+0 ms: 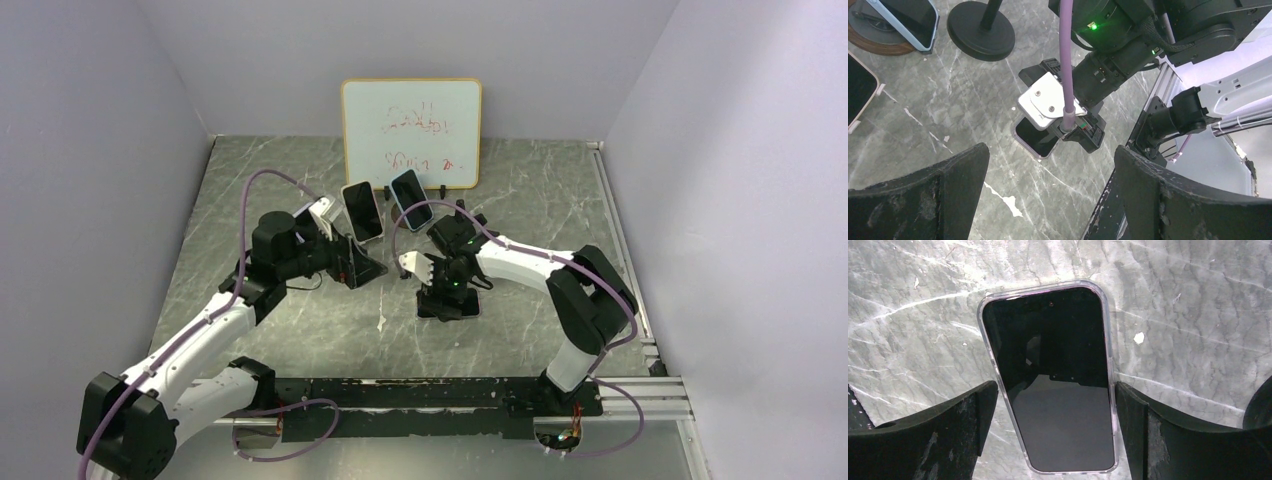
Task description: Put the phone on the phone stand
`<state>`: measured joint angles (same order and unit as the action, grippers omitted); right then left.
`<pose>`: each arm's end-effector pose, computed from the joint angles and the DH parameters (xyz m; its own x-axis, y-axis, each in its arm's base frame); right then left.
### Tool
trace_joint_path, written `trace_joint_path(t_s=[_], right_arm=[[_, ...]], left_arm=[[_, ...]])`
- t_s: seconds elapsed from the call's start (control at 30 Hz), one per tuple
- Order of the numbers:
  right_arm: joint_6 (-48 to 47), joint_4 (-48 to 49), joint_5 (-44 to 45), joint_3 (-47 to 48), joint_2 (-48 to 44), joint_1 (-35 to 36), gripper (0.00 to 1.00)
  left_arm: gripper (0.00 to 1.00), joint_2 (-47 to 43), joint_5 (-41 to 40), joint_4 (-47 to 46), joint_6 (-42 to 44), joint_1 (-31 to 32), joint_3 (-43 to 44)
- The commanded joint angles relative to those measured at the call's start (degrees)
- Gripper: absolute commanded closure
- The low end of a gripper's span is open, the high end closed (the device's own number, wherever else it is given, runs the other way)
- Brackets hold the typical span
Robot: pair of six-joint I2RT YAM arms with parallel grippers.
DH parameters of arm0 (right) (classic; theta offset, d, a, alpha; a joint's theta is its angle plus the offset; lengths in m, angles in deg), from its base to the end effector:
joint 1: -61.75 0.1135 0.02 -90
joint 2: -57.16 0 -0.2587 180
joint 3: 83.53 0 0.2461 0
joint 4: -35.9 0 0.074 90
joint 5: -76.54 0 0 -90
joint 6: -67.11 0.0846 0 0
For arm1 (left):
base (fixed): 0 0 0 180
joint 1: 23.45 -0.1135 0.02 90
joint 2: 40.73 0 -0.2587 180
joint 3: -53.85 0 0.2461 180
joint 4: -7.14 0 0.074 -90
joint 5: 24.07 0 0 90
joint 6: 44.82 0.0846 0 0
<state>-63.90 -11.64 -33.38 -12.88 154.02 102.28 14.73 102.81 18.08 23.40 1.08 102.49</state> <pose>0.2204 0.2264 0.1143 -0.1022 -0.8990 -0.4258 -0.9945 0.0831 0.0632 0.2087 -0.1511 0.2542 -0.5738 -0.0644 -0.8164 0.6883 0.5024 -0.5234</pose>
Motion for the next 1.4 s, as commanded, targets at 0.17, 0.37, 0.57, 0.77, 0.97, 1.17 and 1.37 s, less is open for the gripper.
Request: trace_joint_path(t_s=[0.17,0.37,0.57,0.77,0.97,1.17,1.37], right_arm=[[2.0,4.25,4.32,-2.66,1.27,2.29,0.12],[3.66,9.17,6.86,-6.16,0.96,3.87,0.14],[5.17,10.71,6.08,-7.59,-0.11,4.13,0.31],[9.06,18.44,1.83,-10.4,-4.73,4.14,0.37],[14.96,37.15,-0.72,-17.36,-12.12,5.26,0.4],[16.95,42.84,-1.79,-18.35,-12.92,6.73,0.41],[17.4,44.58,-2.31,-17.4,-11.55,8.37,0.41]], left_arm=[[0.01,0.25,-1.39,-1.18,-2.7,-0.8,-1.81],[0.01,-2.47,-6.12,-8.57,-13.78,-0.03,-10.04],[0.01,-1.79,-16.08,-13.48,-17.92,6.61,-15.99],[0.01,2.91,-22.51,-24.95,-23.46,11.72,-22.26],[0.01,9.19,-26.95,-35.75,-26.71,14.34,-26.81],[0.01,15.65,-30.25,-49.22,-29.6,17.77,-29.94],[0.01,22.78,-30.85,-58.84,-31.59,20.41,-30.29]])
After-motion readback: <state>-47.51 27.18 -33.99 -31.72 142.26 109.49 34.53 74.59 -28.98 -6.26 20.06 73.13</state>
